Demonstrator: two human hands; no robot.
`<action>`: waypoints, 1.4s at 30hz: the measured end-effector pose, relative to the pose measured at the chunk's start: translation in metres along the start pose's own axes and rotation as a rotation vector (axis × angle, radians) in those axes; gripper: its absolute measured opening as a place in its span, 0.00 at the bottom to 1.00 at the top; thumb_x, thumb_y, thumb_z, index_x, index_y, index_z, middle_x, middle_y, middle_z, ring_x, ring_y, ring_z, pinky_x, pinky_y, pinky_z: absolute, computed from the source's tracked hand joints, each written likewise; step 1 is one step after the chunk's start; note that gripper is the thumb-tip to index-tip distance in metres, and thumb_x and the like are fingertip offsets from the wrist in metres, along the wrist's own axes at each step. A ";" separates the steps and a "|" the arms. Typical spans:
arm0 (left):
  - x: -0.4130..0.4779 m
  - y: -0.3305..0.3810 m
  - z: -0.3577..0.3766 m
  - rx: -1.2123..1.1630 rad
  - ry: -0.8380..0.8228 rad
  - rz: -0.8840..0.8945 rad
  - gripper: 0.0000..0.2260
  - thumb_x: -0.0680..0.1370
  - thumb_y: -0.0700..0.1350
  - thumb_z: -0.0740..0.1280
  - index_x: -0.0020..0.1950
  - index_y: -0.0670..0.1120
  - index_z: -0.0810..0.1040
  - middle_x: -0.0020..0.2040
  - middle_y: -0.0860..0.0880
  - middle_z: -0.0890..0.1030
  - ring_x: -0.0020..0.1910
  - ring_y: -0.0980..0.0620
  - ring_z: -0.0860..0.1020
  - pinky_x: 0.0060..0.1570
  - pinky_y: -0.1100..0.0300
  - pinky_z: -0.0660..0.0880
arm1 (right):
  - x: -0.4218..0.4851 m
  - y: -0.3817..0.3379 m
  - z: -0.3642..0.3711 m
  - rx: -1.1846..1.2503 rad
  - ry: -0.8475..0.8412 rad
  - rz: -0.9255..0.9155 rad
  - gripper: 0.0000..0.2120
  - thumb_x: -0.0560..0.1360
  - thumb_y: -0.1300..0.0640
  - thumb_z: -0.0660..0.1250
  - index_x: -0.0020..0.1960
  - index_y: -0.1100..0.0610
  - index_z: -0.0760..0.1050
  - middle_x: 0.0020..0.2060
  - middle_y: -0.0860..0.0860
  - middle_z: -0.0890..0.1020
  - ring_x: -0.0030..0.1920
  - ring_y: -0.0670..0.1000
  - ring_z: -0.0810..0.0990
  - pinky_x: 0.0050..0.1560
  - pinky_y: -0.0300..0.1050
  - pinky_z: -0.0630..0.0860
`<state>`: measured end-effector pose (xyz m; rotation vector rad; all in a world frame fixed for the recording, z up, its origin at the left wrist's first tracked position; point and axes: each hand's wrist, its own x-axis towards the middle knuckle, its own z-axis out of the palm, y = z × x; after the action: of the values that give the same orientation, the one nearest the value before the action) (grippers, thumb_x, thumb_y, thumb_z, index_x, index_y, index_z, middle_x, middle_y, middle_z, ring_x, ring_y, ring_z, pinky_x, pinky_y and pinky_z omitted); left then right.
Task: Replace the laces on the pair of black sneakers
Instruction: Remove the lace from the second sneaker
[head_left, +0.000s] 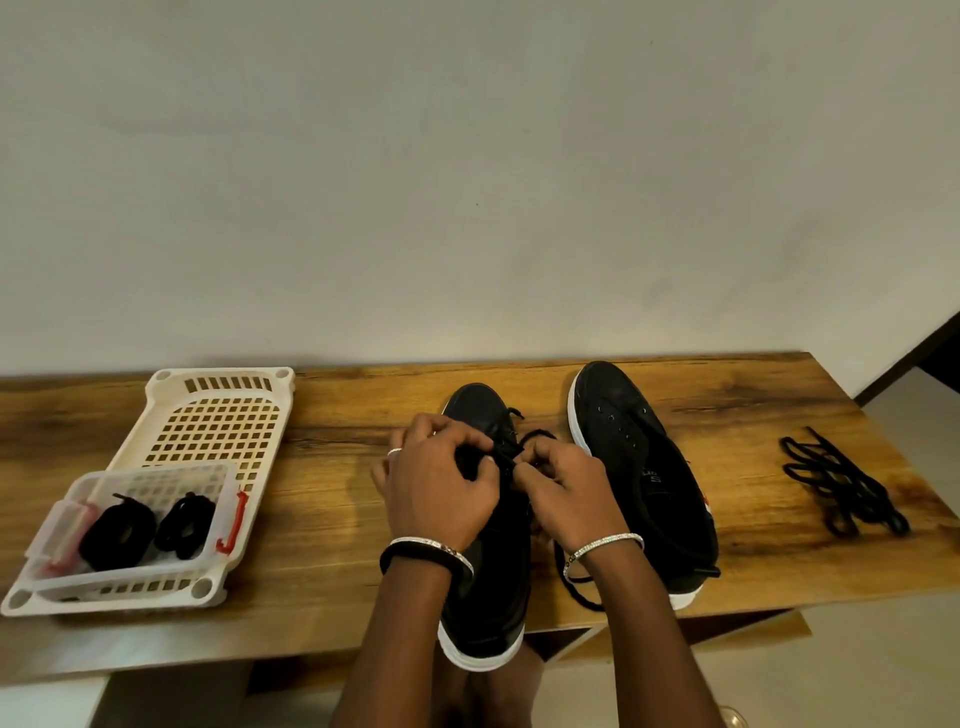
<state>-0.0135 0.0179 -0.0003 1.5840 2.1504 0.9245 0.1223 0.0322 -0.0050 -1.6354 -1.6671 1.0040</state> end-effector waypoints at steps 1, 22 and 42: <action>-0.001 0.000 0.000 0.107 -0.041 0.015 0.05 0.72 0.52 0.71 0.48 0.60 0.81 0.56 0.61 0.72 0.62 0.56 0.67 0.57 0.55 0.58 | 0.000 0.000 0.000 0.008 0.002 0.000 0.07 0.75 0.59 0.67 0.39 0.53 0.77 0.31 0.52 0.81 0.26 0.46 0.75 0.34 0.52 0.79; 0.003 -0.004 -0.012 -0.040 0.150 -0.070 0.20 0.71 0.46 0.71 0.60 0.62 0.75 0.64 0.57 0.73 0.68 0.51 0.68 0.66 0.43 0.62 | 0.000 -0.001 0.009 -0.070 0.070 0.016 0.07 0.74 0.52 0.70 0.38 0.50 0.76 0.32 0.48 0.80 0.32 0.46 0.77 0.34 0.41 0.71; 0.018 -0.019 -0.010 -1.394 0.062 -0.640 0.08 0.84 0.44 0.59 0.58 0.41 0.73 0.45 0.43 0.84 0.41 0.52 0.83 0.44 0.57 0.75 | 0.005 0.010 0.009 0.090 0.047 0.076 0.09 0.72 0.51 0.68 0.34 0.49 0.73 0.25 0.46 0.76 0.28 0.49 0.75 0.37 0.59 0.81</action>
<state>-0.0397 0.0283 -0.0035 0.1736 1.1950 1.6114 0.1202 0.0360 -0.0186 -1.6607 -1.5169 1.0544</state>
